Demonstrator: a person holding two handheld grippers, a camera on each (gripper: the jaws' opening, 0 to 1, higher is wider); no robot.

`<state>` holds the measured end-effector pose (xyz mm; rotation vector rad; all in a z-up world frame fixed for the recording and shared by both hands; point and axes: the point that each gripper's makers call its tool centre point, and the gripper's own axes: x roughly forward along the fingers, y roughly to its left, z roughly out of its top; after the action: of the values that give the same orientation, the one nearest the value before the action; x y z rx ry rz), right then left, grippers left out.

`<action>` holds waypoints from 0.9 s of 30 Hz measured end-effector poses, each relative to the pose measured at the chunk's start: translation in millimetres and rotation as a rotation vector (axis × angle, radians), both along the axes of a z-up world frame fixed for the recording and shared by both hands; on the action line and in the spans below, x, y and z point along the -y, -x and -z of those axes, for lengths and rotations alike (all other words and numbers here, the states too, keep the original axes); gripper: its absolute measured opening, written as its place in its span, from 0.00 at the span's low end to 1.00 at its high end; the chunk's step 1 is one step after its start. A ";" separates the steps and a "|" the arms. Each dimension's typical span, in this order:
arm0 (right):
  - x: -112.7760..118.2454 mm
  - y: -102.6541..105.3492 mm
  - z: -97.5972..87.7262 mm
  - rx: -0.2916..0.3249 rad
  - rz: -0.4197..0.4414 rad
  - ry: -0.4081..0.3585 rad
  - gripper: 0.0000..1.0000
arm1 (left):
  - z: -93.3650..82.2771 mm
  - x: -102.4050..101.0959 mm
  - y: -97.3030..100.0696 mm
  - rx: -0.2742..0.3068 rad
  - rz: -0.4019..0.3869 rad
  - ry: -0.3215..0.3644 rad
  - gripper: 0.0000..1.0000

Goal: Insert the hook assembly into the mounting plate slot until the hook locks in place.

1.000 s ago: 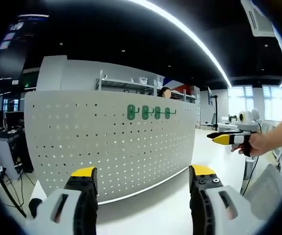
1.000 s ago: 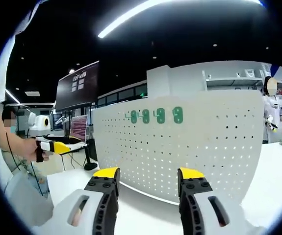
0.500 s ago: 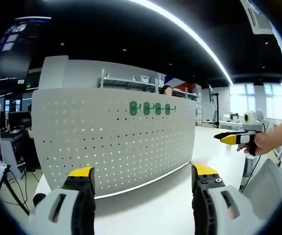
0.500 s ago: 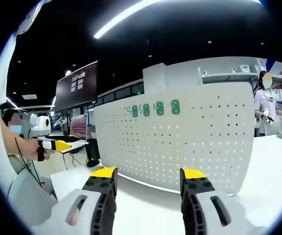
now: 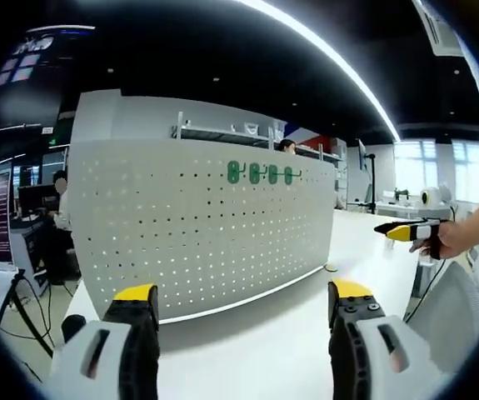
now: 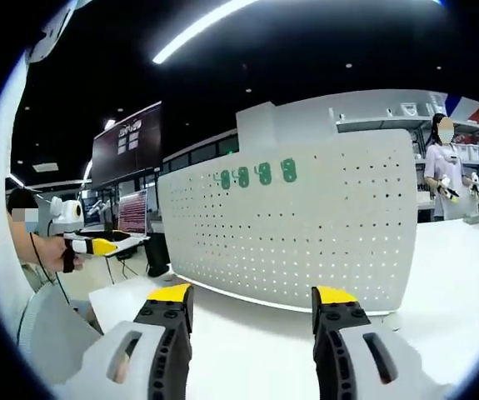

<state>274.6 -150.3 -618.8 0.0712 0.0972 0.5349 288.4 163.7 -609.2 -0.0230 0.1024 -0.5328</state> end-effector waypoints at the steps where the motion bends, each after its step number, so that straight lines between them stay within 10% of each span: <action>1: 0.7 1.3 -0.2 0.000 0.002 -0.004 0.56 | 0.7 -1.3 0.3 -0.001 -0.003 -0.004 0.87; 27: 11.2 29.7 20.0 -0.029 0.047 -0.039 0.58 | 30.5 -15.5 23.9 -0.041 -0.051 0.003 0.90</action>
<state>244.9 -161.4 -638.8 0.1187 0.1136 0.4890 264.5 179.2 -639.7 -0.0392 0.1410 -0.4819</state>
